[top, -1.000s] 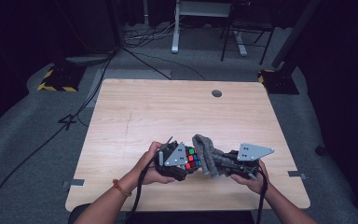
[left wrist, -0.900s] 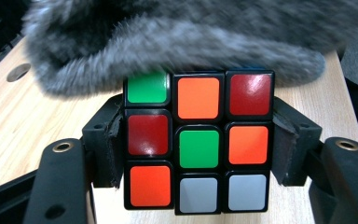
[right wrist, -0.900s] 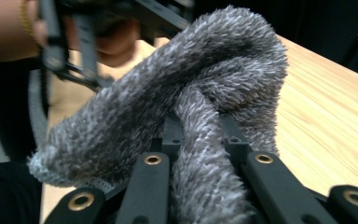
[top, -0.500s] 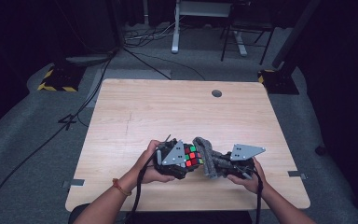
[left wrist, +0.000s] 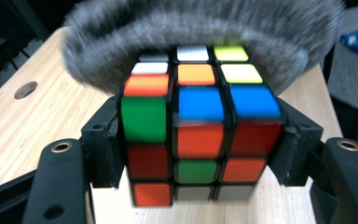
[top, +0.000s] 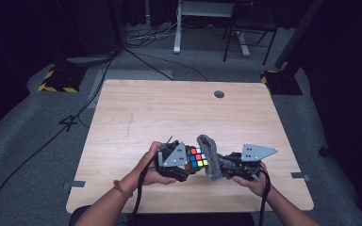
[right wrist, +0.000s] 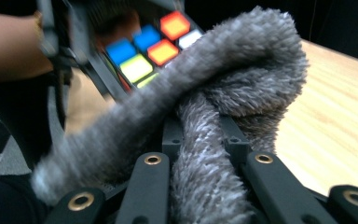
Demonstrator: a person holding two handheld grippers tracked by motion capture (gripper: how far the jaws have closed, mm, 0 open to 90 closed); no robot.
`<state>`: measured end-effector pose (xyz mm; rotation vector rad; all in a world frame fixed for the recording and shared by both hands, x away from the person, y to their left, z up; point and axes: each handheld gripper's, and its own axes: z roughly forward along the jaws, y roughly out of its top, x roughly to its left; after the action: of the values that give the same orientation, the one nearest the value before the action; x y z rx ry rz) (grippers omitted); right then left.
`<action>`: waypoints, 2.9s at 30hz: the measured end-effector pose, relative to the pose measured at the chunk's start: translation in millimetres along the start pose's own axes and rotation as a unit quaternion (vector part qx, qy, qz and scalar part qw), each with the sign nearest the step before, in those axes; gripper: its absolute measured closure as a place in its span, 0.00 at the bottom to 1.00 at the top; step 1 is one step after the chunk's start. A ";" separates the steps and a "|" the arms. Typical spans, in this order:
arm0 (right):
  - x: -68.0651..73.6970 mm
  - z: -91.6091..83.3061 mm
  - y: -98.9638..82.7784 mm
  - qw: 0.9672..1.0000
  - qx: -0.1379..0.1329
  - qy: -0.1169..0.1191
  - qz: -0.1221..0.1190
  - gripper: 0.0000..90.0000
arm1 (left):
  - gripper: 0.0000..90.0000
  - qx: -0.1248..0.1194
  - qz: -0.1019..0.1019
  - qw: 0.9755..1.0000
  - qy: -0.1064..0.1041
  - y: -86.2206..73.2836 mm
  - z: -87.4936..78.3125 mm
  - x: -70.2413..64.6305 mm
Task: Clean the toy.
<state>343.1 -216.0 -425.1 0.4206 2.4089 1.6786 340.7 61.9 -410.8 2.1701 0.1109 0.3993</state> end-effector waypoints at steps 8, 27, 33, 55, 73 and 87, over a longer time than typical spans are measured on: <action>5.5 3.2 4.1 1.000 -0.005 -0.002 -0.017 0.86 | 0.36 0.020 0.005 1.000 0.005 -0.6 5.5 -0.2; 0.7 18.4 -9.6 0.996 0.080 -0.034 -0.029 0.86 | 0.37 -0.009 -0.009 1.000 0.008 1.5 -5.6 3.6; -0.9 26.2 -17.8 0.995 0.099 -0.017 -0.021 0.85 | 0.37 -0.019 -0.005 1.000 -0.001 3.9 -7.2 1.0; 7.5 2.3 1.2 0.999 0.005 -0.016 -0.045 0.86 | 0.37 0.010 -0.014 1.000 -0.006 -2.0 10.5 -0.5; -1.7 8.7 -11.0 0.999 0.023 -0.013 -0.023 0.86 | 0.37 0.011 -0.002 1.000 0.004 1.9 6.8 -1.3; 2.3 9.8 -5.2 0.998 0.040 -0.027 -0.035 0.86 | 0.37 0.001 0.004 1.000 0.005 1.9 2.7 -1.7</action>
<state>343.1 -208.2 -433.3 0.3839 2.4284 1.5270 339.9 58.3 -411.2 2.1706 0.1069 0.4142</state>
